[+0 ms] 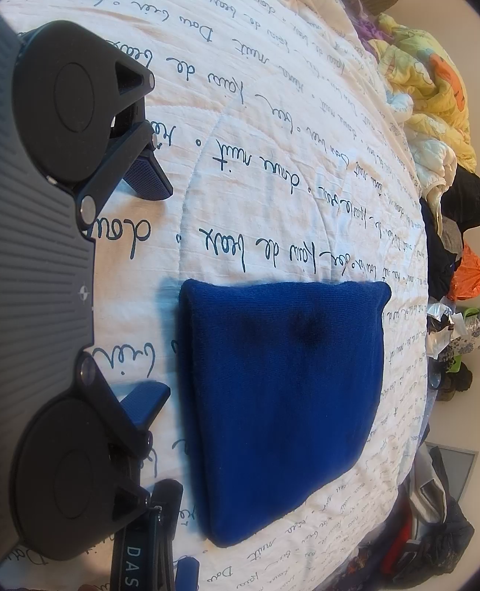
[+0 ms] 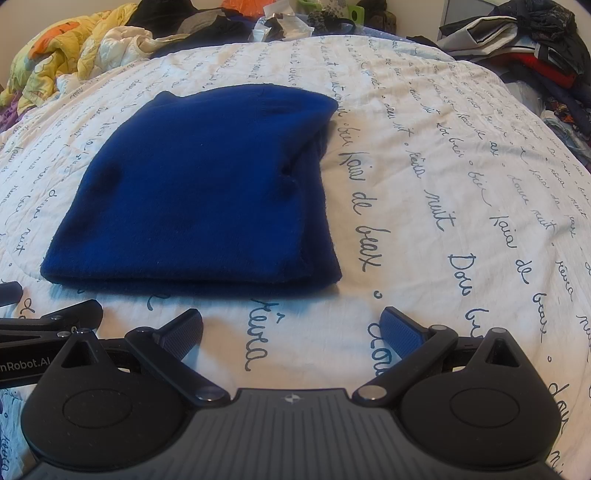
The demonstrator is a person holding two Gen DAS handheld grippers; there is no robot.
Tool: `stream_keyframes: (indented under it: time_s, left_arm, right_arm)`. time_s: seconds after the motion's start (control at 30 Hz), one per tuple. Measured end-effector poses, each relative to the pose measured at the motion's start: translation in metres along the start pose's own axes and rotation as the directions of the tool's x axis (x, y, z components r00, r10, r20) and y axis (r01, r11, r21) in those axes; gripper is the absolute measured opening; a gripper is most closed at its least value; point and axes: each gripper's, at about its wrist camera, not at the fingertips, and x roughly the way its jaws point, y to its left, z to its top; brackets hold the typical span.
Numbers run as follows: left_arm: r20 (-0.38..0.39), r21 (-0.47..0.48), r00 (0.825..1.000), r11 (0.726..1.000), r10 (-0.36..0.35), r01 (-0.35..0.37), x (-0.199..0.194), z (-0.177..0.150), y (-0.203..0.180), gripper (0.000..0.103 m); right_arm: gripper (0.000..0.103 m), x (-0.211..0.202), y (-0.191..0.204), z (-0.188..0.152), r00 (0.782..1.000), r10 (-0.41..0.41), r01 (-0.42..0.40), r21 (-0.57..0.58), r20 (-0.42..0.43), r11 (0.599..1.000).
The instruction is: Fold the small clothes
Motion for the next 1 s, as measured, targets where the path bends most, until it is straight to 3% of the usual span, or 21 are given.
stream_keyframes:
  time_s: [1.0]
  left_arm:
    - [-0.026, -0.017, 1.000, 1.000, 0.010, -0.010, 0.0014, 0.0045, -0.0023, 0.103]
  right_arm:
    - [0.103, -0.0016, 0.0017, -0.0016, 1.000, 0.001, -0.001, -0.002, -0.005, 1.000]
